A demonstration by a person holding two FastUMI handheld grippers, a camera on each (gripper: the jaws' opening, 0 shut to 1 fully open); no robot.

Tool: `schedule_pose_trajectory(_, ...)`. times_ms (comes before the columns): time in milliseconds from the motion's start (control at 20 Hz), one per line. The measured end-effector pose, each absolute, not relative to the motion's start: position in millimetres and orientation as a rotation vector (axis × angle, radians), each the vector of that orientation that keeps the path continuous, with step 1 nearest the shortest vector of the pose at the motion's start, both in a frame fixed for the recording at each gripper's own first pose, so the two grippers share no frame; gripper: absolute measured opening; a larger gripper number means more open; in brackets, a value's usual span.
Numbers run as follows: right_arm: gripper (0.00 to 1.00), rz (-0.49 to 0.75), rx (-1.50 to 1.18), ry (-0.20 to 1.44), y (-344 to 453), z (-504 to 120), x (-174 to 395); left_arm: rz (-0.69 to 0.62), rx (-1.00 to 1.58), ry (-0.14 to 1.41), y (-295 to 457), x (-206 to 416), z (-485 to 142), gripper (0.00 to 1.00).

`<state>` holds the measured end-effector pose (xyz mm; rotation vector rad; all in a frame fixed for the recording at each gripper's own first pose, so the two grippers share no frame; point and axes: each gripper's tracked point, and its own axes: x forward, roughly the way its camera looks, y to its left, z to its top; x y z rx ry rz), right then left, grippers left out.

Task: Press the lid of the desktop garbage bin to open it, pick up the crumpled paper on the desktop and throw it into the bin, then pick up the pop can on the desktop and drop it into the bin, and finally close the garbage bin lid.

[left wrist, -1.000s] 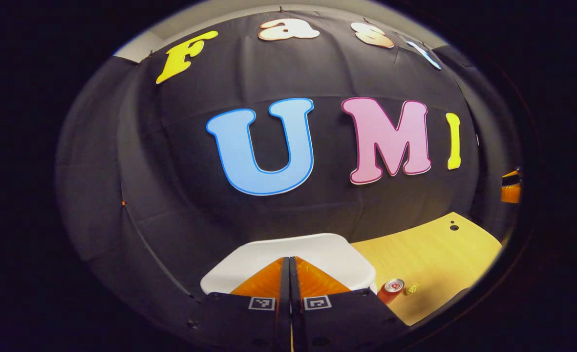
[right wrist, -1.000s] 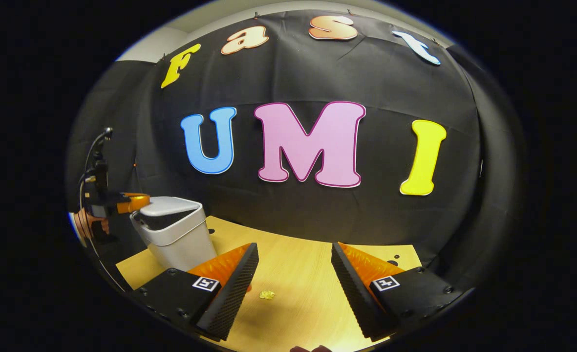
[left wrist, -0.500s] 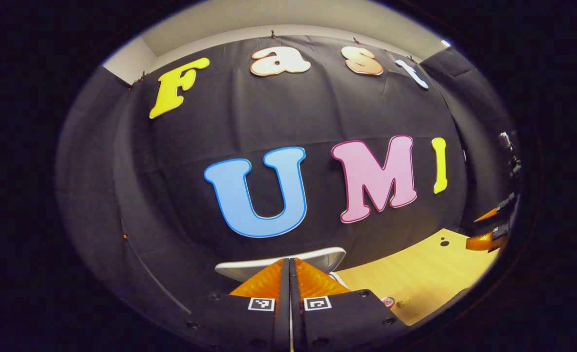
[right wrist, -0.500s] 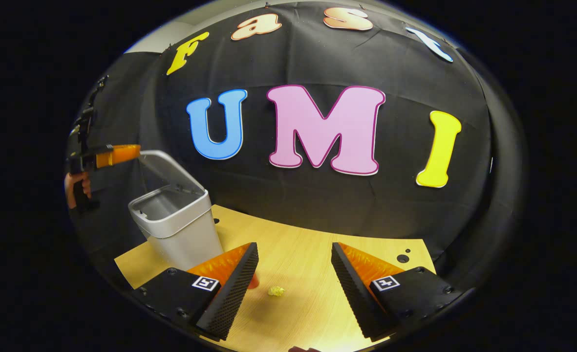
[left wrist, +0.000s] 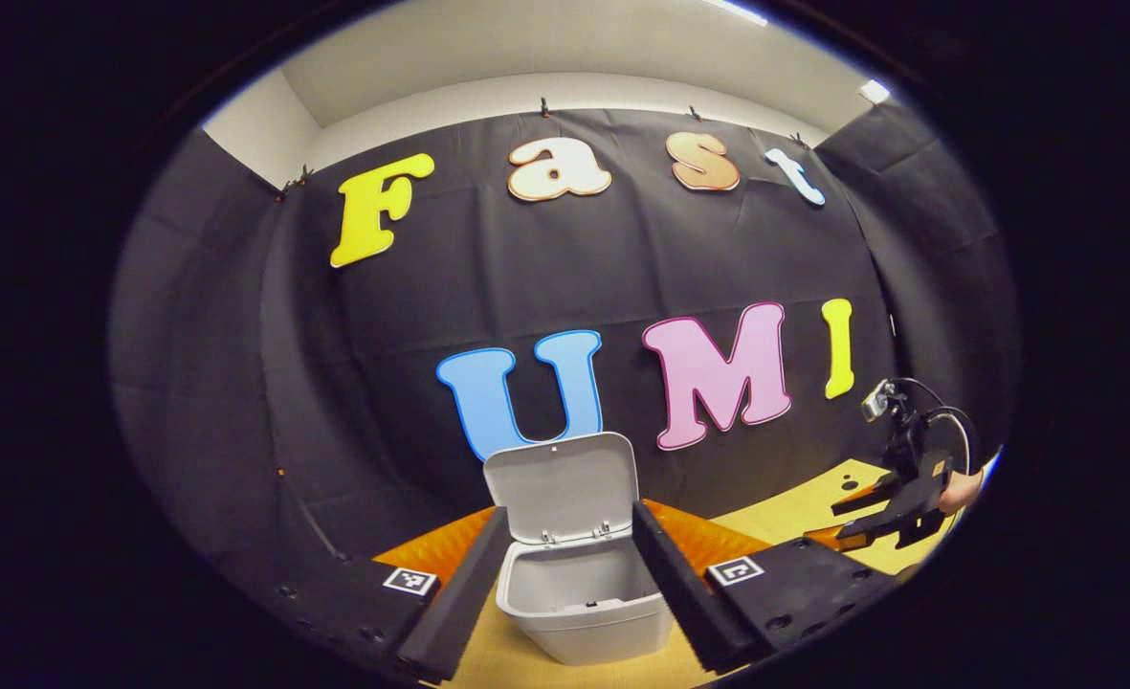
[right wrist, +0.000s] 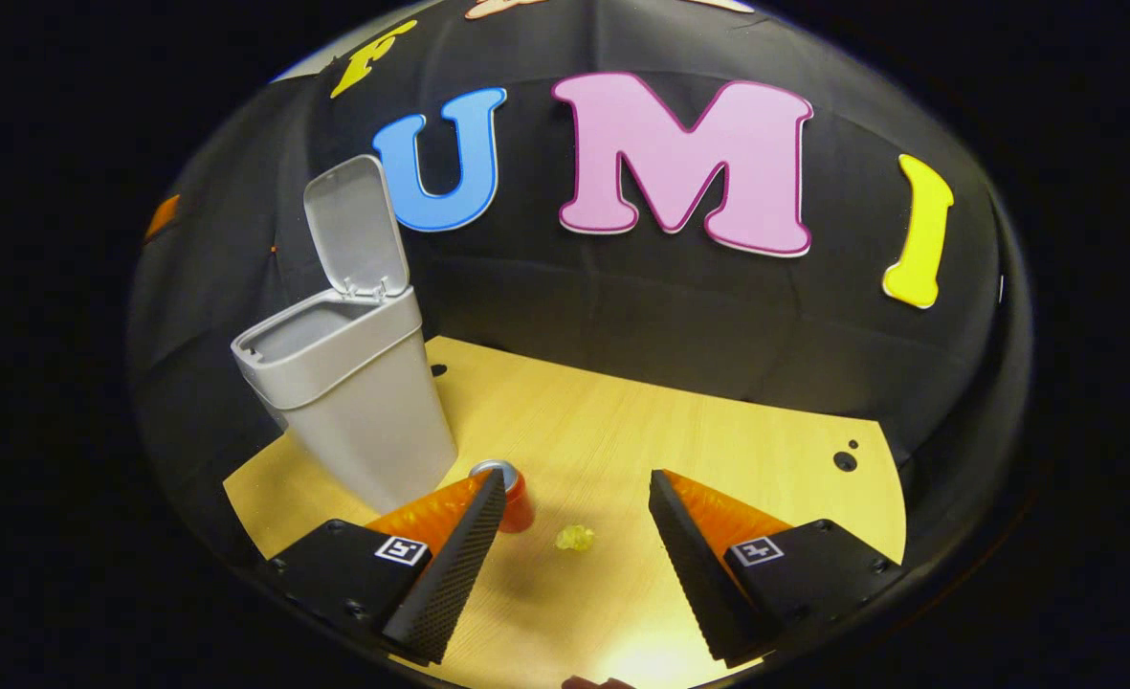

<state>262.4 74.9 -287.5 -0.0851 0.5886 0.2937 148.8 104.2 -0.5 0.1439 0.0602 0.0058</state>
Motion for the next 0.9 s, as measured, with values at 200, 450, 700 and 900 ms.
schedule_pose_trajectory(200, 0.98, 0.28, -0.124, 0.687, 78, -346, 277, 0.136, 0.061, 0.07, 128, 100, -8, 0.95)
schedule_pose_trajectory(450, 0.99, 0.236, -0.092, 0.897, 75, -422, 287, 0.236, -0.025, 0.134, 140, 59, -40, 0.95)
schedule_pose_trajectory(700, 0.99, 0.192, -0.087, 1.002, 72, -474, 293, 0.275, 0.055, 0.144, 147, 35, -30, 0.95)
schedule_pose_trajectory(900, 0.98, 0.176, -0.106, 1.046, 73, -499, 291, 0.279, 0.063, 0.173, 144, 36, -39, 0.95)
